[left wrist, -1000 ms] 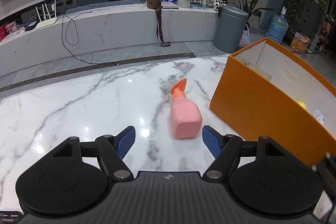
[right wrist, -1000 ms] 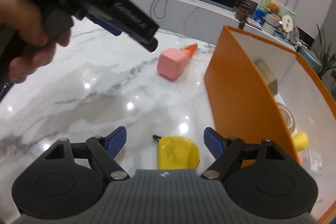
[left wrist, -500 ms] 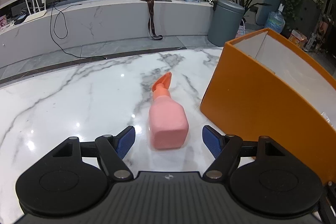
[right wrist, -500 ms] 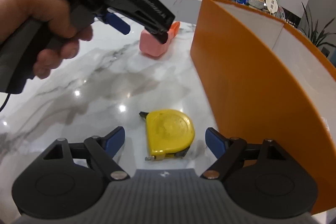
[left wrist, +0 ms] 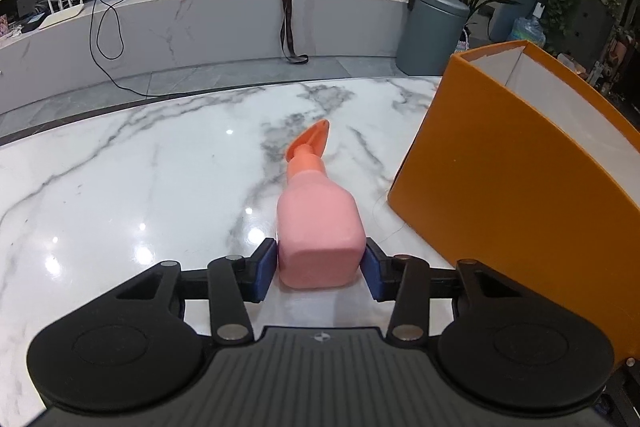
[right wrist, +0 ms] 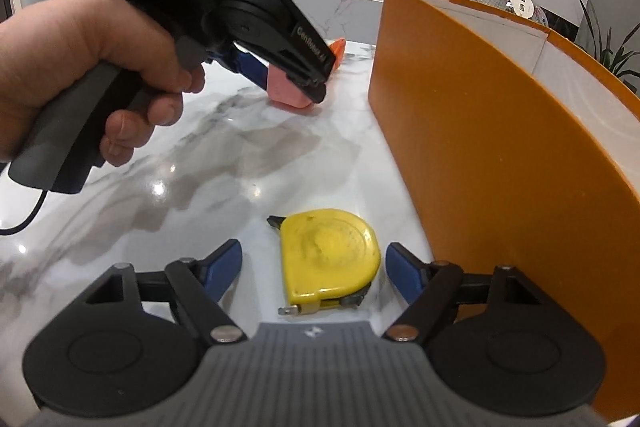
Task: Organize rigid objects
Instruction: 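Grasp the pink spray bottle with the left gripper while the right gripper grasps the yellow tape measure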
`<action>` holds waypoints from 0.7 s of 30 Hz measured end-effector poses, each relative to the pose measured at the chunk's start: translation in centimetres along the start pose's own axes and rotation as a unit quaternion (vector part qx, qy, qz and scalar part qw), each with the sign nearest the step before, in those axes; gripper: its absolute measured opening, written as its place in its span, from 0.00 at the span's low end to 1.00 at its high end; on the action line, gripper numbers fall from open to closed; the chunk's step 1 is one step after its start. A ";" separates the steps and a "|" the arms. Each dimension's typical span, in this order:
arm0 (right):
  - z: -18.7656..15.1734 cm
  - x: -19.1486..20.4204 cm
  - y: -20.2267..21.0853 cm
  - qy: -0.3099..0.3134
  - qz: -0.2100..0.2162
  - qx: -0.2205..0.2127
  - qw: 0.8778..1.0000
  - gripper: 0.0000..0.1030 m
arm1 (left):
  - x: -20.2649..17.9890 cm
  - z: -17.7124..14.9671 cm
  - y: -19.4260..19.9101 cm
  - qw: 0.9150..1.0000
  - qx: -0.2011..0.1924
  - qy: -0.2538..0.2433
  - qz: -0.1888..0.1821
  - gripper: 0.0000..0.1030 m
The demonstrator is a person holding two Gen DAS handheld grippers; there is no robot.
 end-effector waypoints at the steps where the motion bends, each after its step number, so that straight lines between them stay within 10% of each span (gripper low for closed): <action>1: 0.0 0.0 0.0 0.001 0.000 0.000 1.000 0.74 | 0.0 -0.1 0.1 1.000 -0.001 -0.004 0.000 0.49; 21: 1.1 -0.3 -0.2 0.011 0.014 0.002 1.000 0.51 | 2.8 -5.5 6.5 0.995 0.035 -0.093 0.011 0.46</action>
Point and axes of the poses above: each gripper's, at about its wrist camera, not at the fingertips, and y roughly against the way its jaws point, x to its left, z to its top, the point moved 4 cm from there along -y, roughly the way its jaws point, and after that the axes turned 15 degrees about y, right-handed, at the moved point
